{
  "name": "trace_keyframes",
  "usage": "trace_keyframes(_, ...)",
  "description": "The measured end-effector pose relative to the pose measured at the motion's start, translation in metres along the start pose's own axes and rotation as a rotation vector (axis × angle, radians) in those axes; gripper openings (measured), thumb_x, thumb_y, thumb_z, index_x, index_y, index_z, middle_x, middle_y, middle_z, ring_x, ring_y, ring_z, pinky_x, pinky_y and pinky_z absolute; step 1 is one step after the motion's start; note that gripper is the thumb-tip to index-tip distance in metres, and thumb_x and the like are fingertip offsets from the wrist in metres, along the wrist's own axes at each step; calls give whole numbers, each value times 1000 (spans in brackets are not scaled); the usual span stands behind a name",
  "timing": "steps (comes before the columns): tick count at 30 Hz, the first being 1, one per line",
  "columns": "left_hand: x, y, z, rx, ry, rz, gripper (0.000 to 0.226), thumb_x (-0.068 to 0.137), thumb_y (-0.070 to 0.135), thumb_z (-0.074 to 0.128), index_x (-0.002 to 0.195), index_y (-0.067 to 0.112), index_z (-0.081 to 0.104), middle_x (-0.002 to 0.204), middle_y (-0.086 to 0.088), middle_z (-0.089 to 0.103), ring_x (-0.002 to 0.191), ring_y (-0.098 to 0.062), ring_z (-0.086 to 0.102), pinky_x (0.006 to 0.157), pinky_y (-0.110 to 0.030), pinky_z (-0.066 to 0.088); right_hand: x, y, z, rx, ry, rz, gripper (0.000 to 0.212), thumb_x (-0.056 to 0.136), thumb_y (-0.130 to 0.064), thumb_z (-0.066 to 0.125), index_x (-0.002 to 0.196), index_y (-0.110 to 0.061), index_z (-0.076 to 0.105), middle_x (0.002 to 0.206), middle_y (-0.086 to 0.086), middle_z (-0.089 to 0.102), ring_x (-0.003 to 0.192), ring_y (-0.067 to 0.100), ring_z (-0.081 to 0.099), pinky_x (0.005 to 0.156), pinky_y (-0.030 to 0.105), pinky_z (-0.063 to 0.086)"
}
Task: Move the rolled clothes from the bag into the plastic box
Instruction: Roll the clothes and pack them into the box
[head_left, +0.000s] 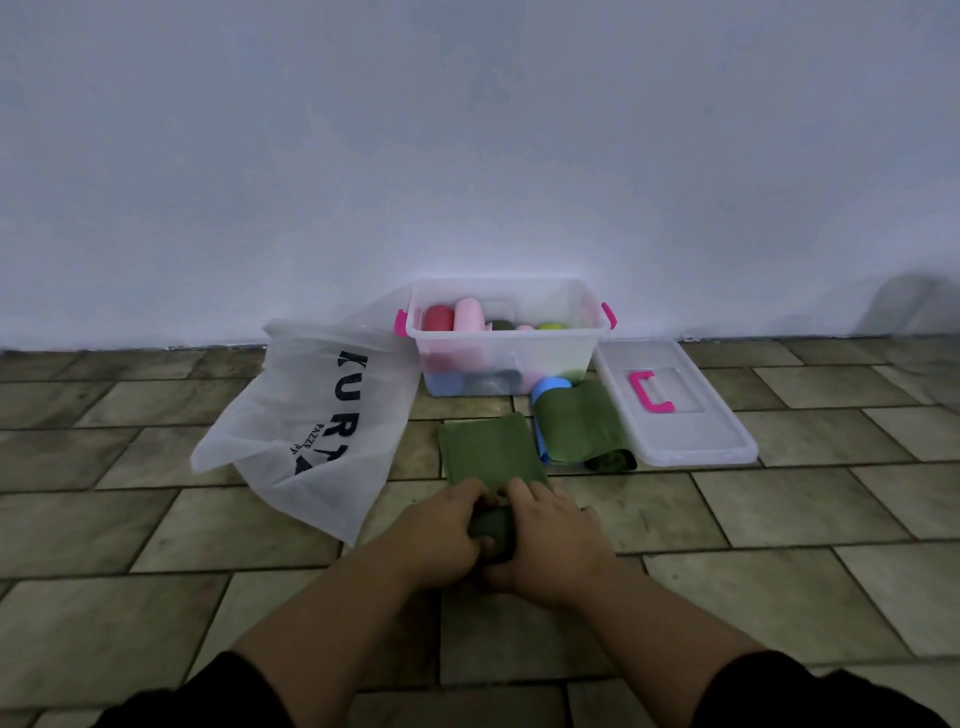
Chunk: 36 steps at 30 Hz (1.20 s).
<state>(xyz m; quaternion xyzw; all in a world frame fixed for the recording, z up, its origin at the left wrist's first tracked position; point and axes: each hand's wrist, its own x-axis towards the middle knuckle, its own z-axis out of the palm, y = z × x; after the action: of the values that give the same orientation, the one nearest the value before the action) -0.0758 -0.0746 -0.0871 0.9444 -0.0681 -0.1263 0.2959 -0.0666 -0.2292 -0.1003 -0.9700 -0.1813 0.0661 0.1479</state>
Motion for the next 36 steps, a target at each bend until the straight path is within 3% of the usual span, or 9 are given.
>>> trace_keyframes(3,6,-3,-5,11,-56,7,36,84,27,63,116,28,47,118,0,56,98,-14,54,84,-30,46,-8,10,-7,136,11,-37,64,60,-54,62,115,-30,39,115,-6,44,105,19,48,85,39,44)
trace_keyframes(6,13,-6,-9,28,-114,10,37,84,30,66,116,29,48,120,0,56,97,-12,53,80,-25,40,-18,21,-8,89,160,-13,40,65,-29,56,103,-26,44,109,-3,42,97,24,49,80,38,44)
trace_keyframes(9,15,-5,-14,151,-119,42,39,84,36,65,118,33,48,125,3,53,103,-12,51,82,-26,38,-23,27,-6,106,209,0,33,66,-19,55,98,-23,48,103,-2,45,92,25,50,75,36,43)
trace_keyframes(15,-4,-11,4,467,113,385,62,76,52,61,130,40,32,125,8,34,109,-9,32,94,-26,28,-19,31,-6,256,223,37,27,69,-19,60,94,-26,51,96,-9,45,87,17,50,64,29,34)
trace_keyframes(19,-2,-15,6,405,171,331,48,83,43,59,127,32,41,127,7,45,110,-10,41,91,-22,30,-13,34,-10,346,186,74,27,76,-21,60,102,-28,57,103,-8,56,84,12,51,67,26,36)
trace_keyframes(24,14,-9,-12,242,-50,125,45,89,40,55,132,29,48,129,2,55,111,-14,51,84,-24,32,-8,39,-11,353,153,85,32,91,-23,50,119,-27,63,121,-1,64,107,18,58,87,25,44)
trace_keyframes(28,20,-6,-16,198,-163,-7,46,93,43,49,136,26,48,134,-3,53,118,-19,49,90,-27,34,-5,37,-9,346,153,143,30,94,-27,47,120,-26,61,120,0,64,107,19,58,78,22,39)
trace_keyframes(33,15,-3,-8,335,182,261,45,84,45,55,127,34,45,122,6,43,105,-11,44,88,-28,38,4,38,-12,343,137,173,14,94,-28,48,101,-23,59,102,3,65,83,16,53,66,26,35)
trace_keyframes(36,10,-5,7,355,135,351,52,76,50,62,121,37,39,120,8,41,103,-8,40,88,-26,34,6,36,-10,292,181,154,19,93,-26,50,107,-18,60,109,4,58,94,20,55,75,26,39)
